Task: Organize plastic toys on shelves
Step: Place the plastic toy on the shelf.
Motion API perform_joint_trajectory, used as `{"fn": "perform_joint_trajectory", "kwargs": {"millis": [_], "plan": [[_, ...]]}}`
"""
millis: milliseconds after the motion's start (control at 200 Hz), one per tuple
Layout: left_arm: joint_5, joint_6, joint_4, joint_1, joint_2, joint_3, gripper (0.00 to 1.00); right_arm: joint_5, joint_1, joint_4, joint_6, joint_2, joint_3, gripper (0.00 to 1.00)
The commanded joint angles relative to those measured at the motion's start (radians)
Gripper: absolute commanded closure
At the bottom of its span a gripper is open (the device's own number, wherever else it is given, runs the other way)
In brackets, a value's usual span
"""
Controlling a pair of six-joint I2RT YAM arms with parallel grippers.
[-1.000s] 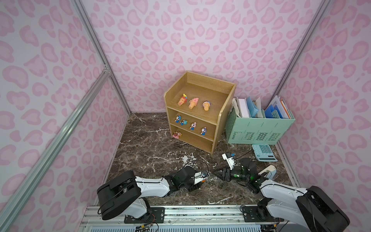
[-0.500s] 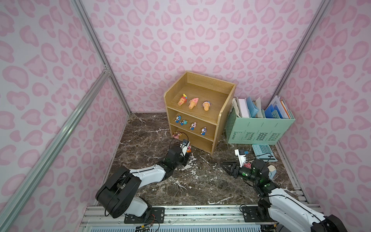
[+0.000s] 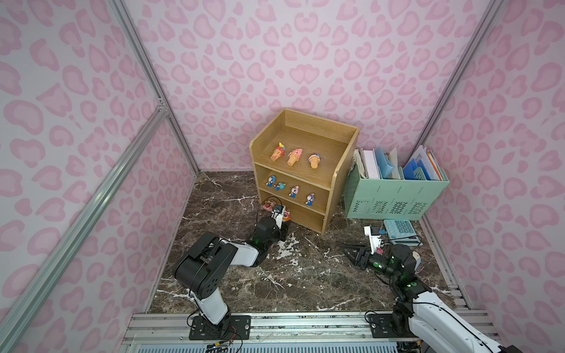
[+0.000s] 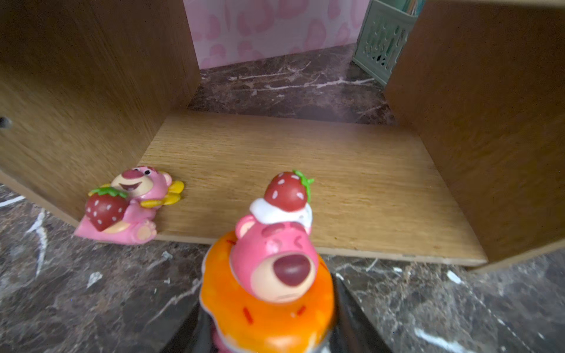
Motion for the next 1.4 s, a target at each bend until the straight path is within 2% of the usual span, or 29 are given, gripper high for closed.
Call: {"fn": "perform_joint_trajectory", "kwargs": {"millis": [0,85,225,555,815,880,1000,1095,1285,1395], "plan": [[0.018,-0.054,0.192,0.027,0.065,0.014,0.58,-0.014,-0.009,0.007,-0.006,-0.003,-0.005,0.50],[0.060,-0.124,0.228,0.056,0.109,0.019,0.58,-0.019,-0.017,0.006,-0.006,-0.009,-0.008,0.50],[0.060,-0.150,0.247,0.064,0.152,0.029,0.58,-0.030,-0.032,0.002,-0.006,-0.021,-0.014,0.48],[0.086,-0.203,0.125,0.065,0.195,0.132,0.54,-0.040,-0.039,0.004,0.000,-0.026,-0.025,0.48],[0.086,-0.255,0.138,0.065,0.244,0.162,0.45,-0.039,-0.042,-0.034,-0.006,-0.066,-0.026,0.48],[0.089,-0.256,0.115,0.065,0.243,0.170,0.44,-0.039,-0.044,-0.045,-0.009,-0.077,-0.026,0.48],[0.095,-0.257,0.105,0.065,0.238,0.172,0.34,-0.042,-0.054,-0.050,-0.007,-0.087,-0.025,0.47],[0.097,-0.256,0.099,0.065,0.228,0.168,0.30,-0.048,-0.059,-0.051,-0.006,-0.088,-0.025,0.47],[0.118,-0.246,0.077,0.066,0.174,0.154,0.28,-0.056,-0.065,-0.064,-0.009,-0.096,-0.021,0.47],[0.127,-0.249,0.070,0.066,0.124,0.130,0.24,-0.056,-0.070,-0.082,-0.014,-0.111,-0.021,0.47]]}}
